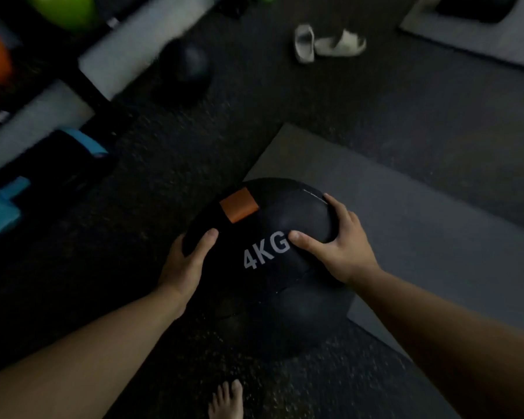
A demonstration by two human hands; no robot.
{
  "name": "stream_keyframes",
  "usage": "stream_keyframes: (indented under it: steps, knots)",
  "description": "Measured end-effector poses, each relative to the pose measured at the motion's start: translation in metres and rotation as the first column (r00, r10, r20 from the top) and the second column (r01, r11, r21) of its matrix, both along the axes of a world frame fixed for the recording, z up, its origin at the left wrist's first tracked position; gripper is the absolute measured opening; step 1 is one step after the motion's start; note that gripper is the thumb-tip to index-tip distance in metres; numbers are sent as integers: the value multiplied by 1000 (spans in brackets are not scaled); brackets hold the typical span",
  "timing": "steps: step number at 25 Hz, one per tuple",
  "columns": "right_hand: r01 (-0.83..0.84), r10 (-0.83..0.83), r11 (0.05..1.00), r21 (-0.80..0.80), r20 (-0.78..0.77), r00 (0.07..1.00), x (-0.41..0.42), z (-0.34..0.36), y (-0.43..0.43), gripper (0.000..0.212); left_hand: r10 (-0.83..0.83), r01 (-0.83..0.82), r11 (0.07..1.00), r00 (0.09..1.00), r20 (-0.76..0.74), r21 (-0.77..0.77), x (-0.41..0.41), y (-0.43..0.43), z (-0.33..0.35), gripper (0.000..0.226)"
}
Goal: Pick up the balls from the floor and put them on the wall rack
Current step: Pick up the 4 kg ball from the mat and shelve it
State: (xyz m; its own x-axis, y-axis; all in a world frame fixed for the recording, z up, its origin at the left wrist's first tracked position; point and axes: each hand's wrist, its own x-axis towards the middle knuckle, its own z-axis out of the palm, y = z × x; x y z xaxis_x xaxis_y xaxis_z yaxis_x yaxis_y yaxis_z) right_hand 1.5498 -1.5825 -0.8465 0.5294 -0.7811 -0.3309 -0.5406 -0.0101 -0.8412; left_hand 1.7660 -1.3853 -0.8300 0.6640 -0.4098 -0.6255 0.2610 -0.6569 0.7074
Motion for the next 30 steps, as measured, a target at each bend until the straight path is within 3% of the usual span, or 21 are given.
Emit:
stream_keyframes:
  steps: [4,7,12,17,19,23,30]
  knots:
    - [-158,178,978,-140,147,973,125,161,4,119,252,-227,961,955,159,-160,92,42,159,146]
    - [-214,295,926,-311,244,924,217,307,26,121,371,-268,893,892,257,-361,145,85,300,140]
    - [-231,509,796,-559,414,754,340,567,107,124,631,-337,713,690,354,-614,227,181,531,104]
    - [-185,626,724,-665,521,580,422,756,207,124,711,-212,673,450,541,-708,283,288,730,107]
    - [-181,649,725,-664,571,503,450,806,241,128,720,-147,667,381,581,-730,300,323,788,115]
    - [-158,686,702,-694,600,412,506,875,284,128,735,-96,664,266,623,-742,342,369,857,107]
    - [-158,736,667,-728,611,292,662,917,310,118,755,-127,653,172,632,-746,464,395,891,102]
